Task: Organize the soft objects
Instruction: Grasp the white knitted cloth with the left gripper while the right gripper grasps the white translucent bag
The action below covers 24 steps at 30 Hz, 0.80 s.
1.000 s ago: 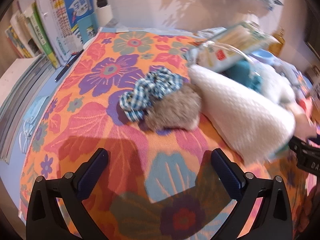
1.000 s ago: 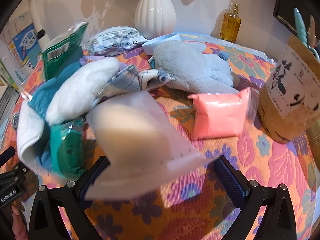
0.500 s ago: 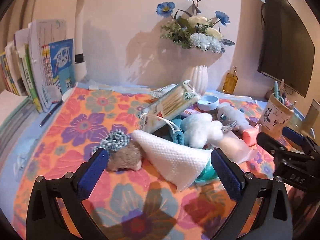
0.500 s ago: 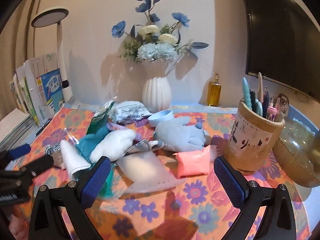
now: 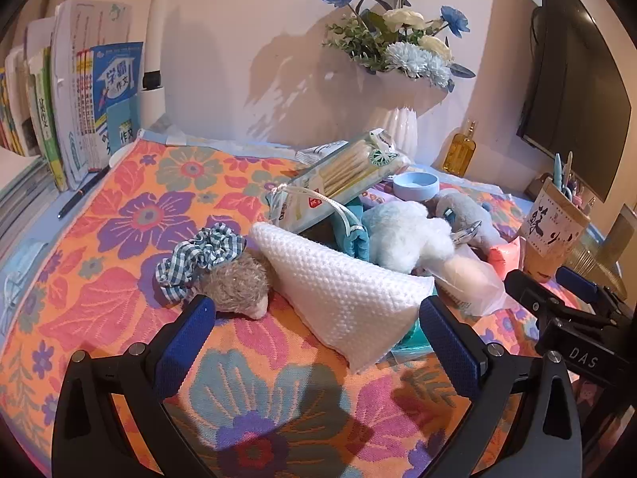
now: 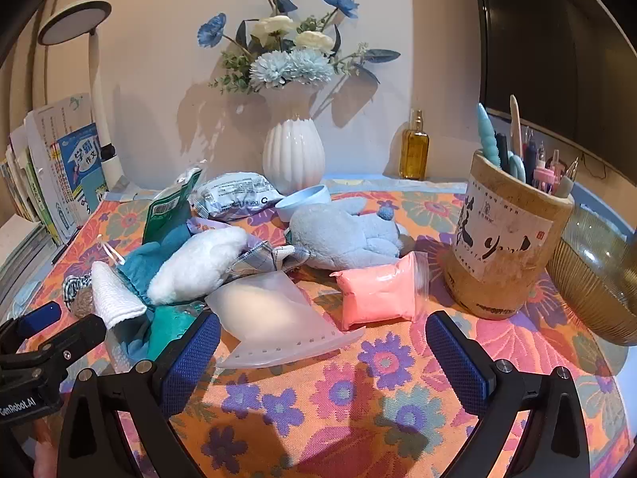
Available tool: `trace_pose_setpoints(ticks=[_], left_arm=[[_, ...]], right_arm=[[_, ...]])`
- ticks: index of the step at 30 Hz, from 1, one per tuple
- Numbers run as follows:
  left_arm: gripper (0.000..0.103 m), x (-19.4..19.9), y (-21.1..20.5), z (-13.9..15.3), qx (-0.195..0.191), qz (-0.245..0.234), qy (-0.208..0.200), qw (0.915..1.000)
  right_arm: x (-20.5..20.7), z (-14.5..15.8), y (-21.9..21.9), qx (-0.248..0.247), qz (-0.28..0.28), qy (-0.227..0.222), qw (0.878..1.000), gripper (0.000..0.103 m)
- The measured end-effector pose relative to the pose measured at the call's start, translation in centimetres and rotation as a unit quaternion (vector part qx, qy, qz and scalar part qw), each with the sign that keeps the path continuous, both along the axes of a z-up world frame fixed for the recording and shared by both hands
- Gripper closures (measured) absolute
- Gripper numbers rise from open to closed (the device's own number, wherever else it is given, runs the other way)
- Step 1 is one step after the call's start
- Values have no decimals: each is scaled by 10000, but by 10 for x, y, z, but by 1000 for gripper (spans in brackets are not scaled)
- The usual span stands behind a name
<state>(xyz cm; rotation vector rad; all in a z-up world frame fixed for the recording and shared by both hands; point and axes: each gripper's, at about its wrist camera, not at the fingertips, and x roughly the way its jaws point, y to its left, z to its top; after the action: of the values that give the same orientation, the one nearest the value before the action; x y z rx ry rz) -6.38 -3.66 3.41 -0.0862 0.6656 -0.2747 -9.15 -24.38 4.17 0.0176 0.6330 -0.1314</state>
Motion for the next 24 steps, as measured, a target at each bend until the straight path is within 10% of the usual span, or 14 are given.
trace_pose_setpoints(ticks=[24], left_arm=[[1, -12, -8, 5, 171, -439, 263, 9985]], right_arm=[[-17, 3, -19, 476, 213, 196, 9984, 0]])
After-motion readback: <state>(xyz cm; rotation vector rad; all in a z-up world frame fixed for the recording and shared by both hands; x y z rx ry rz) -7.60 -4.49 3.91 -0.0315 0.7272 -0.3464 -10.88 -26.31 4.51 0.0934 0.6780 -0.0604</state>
